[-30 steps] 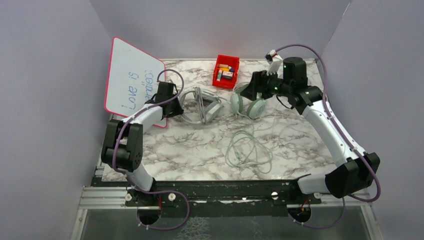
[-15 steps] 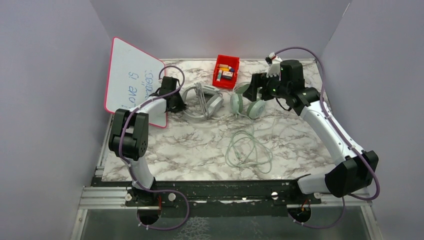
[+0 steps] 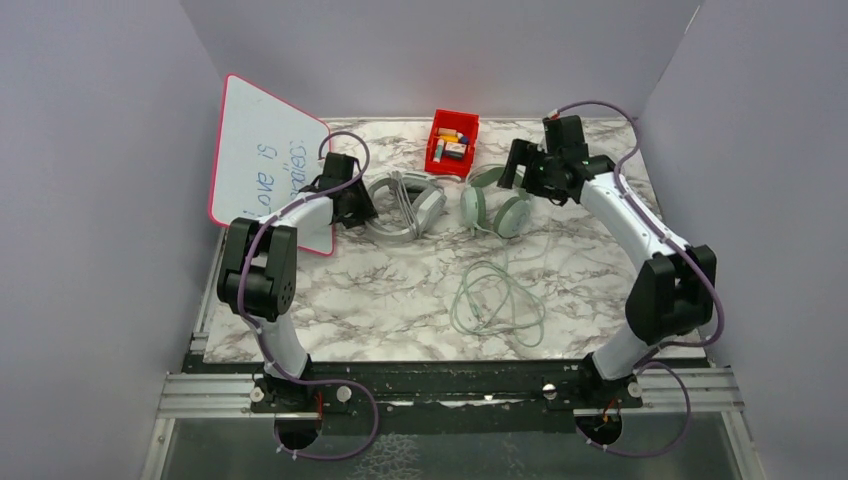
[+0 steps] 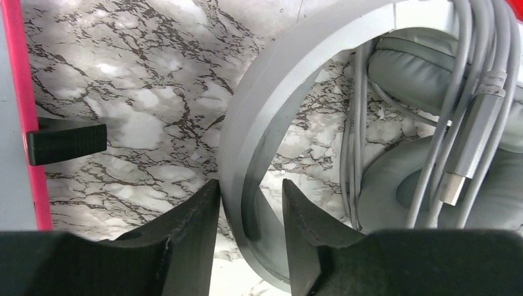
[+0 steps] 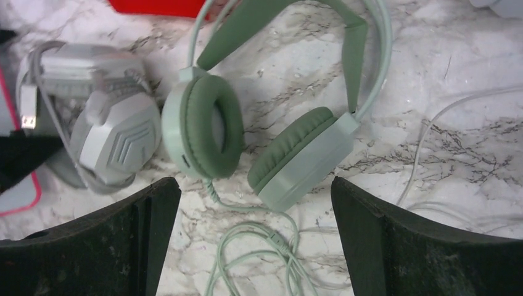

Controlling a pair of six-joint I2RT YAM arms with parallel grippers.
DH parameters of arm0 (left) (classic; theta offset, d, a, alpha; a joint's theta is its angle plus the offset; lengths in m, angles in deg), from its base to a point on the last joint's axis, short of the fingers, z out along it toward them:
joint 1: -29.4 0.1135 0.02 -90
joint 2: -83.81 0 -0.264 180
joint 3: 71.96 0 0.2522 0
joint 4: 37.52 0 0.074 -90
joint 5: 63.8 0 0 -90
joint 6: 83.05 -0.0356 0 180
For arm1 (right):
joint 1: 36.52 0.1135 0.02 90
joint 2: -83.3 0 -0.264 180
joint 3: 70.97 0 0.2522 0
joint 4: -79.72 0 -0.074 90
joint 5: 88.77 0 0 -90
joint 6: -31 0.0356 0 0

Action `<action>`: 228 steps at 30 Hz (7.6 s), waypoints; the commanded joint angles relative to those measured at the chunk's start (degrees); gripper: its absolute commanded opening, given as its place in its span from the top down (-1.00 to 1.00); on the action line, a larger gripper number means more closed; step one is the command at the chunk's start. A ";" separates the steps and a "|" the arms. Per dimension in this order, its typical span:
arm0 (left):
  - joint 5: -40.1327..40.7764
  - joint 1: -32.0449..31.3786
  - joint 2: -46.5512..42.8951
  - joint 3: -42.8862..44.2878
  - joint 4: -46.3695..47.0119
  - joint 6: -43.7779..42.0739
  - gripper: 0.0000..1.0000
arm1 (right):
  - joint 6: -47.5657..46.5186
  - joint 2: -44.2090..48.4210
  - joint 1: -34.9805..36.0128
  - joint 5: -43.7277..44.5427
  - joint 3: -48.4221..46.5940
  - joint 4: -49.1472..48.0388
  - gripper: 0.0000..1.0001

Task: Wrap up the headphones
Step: Place the headphones at the center of the board, then pick up the headphones from the center of the board.

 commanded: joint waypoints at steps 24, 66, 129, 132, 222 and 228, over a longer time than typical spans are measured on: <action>-3.83 -0.33 -30.93 -3.09 -5.05 -6.96 -0.96 | 32.69 -16.63 4.24 27.16 -1.68 11.63 -0.35; -18.80 -6.01 -45.12 8.77 -16.34 -12.11 -0.97 | -47.81 21.75 14.35 -22.76 8.56 -7.93 0.99; -41.98 -4.61 -37.40 0.29 -7.48 -1.81 0.43 | -33.06 20.27 13.58 -18.07 2.66 -11.69 -0.67; -42.18 -3.46 -37.50 0.34 -7.45 -1.39 0.43 | -31.22 20.69 13.22 -15.51 1.88 -10.34 -0.76; -48.84 0.17 -40.17 -8.02 9.41 9.47 0.06 | -19.73 18.67 14.18 -21.67 11.82 -19.80 0.99; -43.48 -1.12 -39.30 -4.54 2.58 5.45 0.25 | -20.44 18.55 14.21 -20.92 11.00 -17.82 0.99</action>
